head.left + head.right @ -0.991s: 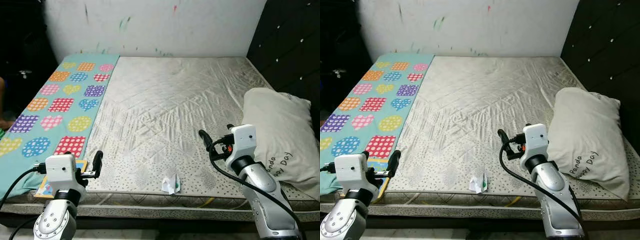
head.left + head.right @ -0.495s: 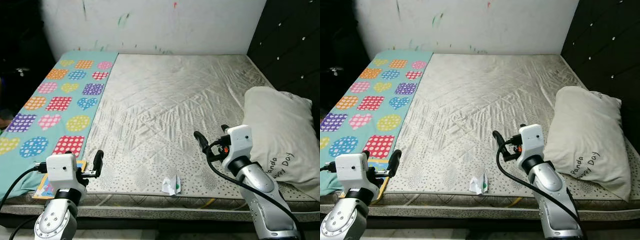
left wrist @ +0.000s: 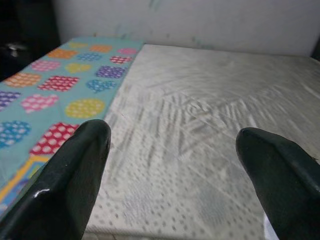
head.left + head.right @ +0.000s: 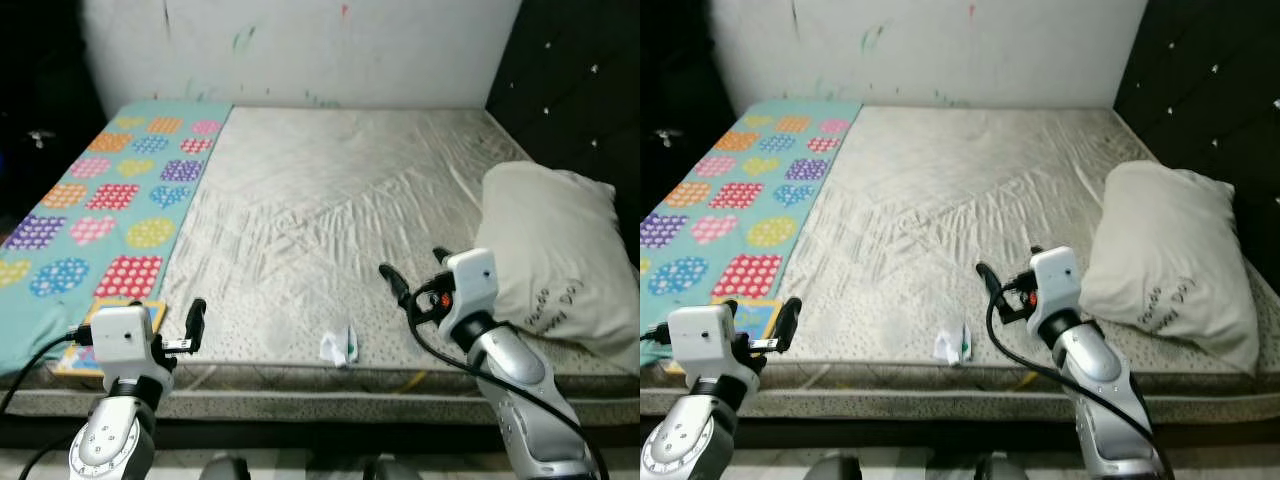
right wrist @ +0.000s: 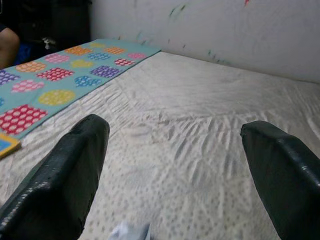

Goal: Clean up the room

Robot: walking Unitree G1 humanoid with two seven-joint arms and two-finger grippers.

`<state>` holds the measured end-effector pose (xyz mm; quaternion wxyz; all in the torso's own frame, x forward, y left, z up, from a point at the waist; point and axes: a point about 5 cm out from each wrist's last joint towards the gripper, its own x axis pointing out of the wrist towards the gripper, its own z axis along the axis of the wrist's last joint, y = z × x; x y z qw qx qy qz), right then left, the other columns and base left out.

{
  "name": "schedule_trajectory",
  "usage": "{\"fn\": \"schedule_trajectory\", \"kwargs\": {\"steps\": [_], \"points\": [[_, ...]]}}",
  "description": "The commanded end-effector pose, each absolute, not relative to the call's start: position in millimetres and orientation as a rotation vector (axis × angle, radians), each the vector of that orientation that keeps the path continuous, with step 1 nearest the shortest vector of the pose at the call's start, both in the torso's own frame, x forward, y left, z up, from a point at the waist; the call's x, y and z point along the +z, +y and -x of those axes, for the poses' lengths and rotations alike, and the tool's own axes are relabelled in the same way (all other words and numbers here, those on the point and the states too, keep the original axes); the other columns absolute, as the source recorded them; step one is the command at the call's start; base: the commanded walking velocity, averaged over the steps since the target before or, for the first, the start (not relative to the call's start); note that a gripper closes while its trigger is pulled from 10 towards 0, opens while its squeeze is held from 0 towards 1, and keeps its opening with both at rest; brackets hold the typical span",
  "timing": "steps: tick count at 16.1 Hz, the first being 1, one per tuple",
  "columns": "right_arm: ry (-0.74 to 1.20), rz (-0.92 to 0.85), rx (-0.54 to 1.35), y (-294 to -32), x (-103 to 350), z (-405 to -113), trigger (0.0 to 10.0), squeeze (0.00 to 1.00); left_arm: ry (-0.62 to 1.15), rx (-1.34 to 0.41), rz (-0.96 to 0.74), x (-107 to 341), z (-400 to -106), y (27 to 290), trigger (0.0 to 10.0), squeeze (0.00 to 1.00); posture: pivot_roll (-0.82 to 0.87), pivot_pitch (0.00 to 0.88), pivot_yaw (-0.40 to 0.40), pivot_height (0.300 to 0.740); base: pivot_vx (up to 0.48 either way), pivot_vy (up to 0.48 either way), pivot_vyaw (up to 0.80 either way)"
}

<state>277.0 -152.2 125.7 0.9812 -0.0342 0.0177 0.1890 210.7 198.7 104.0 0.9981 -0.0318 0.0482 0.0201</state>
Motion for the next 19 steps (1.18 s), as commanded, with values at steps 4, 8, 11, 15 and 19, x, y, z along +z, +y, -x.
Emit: {"fn": "schedule_trajectory", "kwargs": {"steps": [4,8,11,15,19], "points": [[0.013,0.084,0.393,-152.6,131.8,-279.4,10.0,0.00,0.074,0.023,0.071,108.2,-209.2,196.5,10.0,0.00,-0.13,0.000,-0.005,0.630,0.000,0.000,0.00],[0.012,0.084,0.396,-152.3,132.2,-280.3,10.0,0.00,0.073,0.013,0.071,108.9,-208.0,196.2,10.0,0.00,-0.13,0.000,-0.007,0.630,0.201,0.000,0.00],[0.012,0.084,0.394,-152.4,132.0,-280.4,10.0,0.00,0.073,0.005,0.070,108.9,-207.4,195.4,10.0,0.00,-0.13,0.000,-0.005,0.630,0.300,0.000,0.00],[0.014,0.088,0.389,-152.9,131.5,-280.6,10.0,0.00,0.077,-0.003,0.071,108.6,-208.0,194.7,10.0,0.00,-0.13,0.000,-0.006,0.630,0.316,0.000,0.00],[0.015,0.090,0.388,-152.8,130.4,-280.8,10.0,0.00,0.078,-0.003,0.067,108.4,-207.7,194.7,10.0,0.00,-0.13,0.000,-0.004,0.630,0.325,0.000,0.00]]}}
